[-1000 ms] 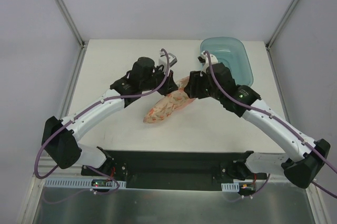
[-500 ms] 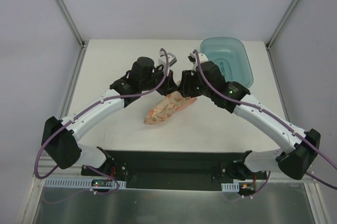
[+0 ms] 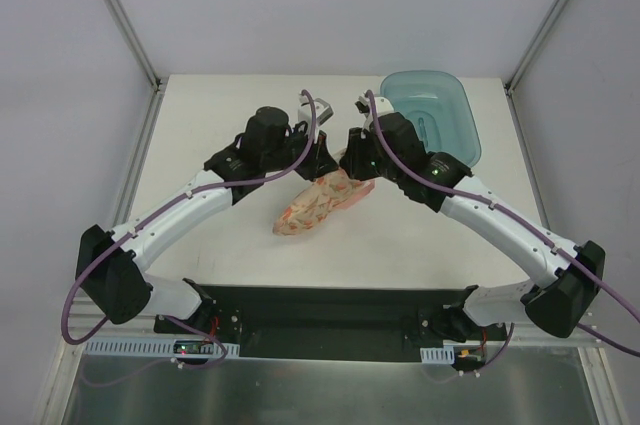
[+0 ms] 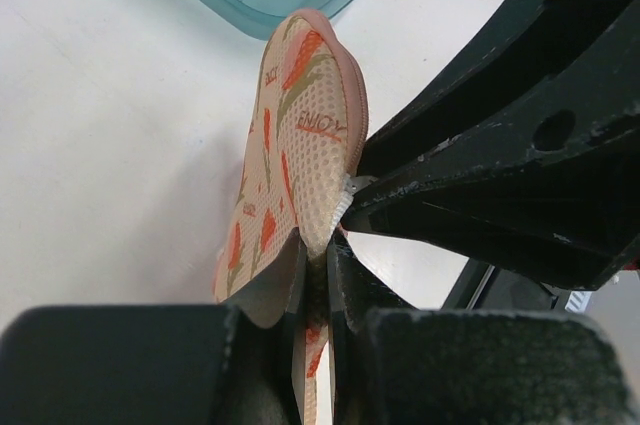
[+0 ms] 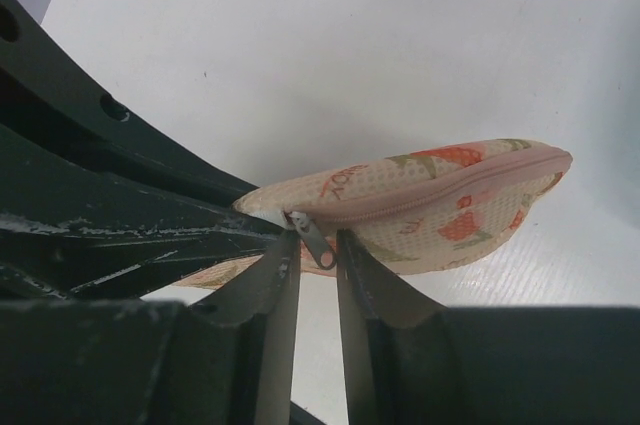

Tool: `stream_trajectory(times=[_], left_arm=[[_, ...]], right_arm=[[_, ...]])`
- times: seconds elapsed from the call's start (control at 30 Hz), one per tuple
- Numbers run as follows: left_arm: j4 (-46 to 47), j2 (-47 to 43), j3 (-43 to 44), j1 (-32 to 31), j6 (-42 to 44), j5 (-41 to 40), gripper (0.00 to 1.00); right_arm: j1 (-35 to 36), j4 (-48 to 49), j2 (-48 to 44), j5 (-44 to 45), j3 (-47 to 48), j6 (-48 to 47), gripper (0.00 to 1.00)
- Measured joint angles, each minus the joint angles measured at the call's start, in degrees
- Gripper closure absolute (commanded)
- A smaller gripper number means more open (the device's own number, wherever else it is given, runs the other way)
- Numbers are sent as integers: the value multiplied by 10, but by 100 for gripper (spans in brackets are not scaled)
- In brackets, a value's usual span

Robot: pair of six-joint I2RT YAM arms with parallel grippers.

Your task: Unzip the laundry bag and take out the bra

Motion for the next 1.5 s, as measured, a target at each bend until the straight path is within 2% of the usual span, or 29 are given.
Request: stream_trajectory(times=[0.1, 0.13, 0.63, 0.87, 1.03, 1.23, 1.5], left_arm=[[0, 0, 0, 0, 0, 1, 100], [0, 0, 0, 0, 0, 1, 100], [19, -1, -24, 19, 1, 21, 100], [31, -17, -55, 32, 4, 37, 100], [31, -45, -66, 37, 9, 38, 100], [28, -78, -72, 42, 13, 31, 100], [7, -98, -73, 49, 15, 29, 100]], right_arm=[[0, 1, 0, 0, 0, 1, 98], [0, 1, 0, 0, 0, 0, 99], [6, -12, -7, 16, 0, -5, 99], [-30, -34, -21, 16, 0, -8, 99], [-83, -34, -21, -30, 0, 2, 99], [-150, -10, -20, -123, -17, 35, 99], [-181, 48, -5, -222, -72, 84, 99]])
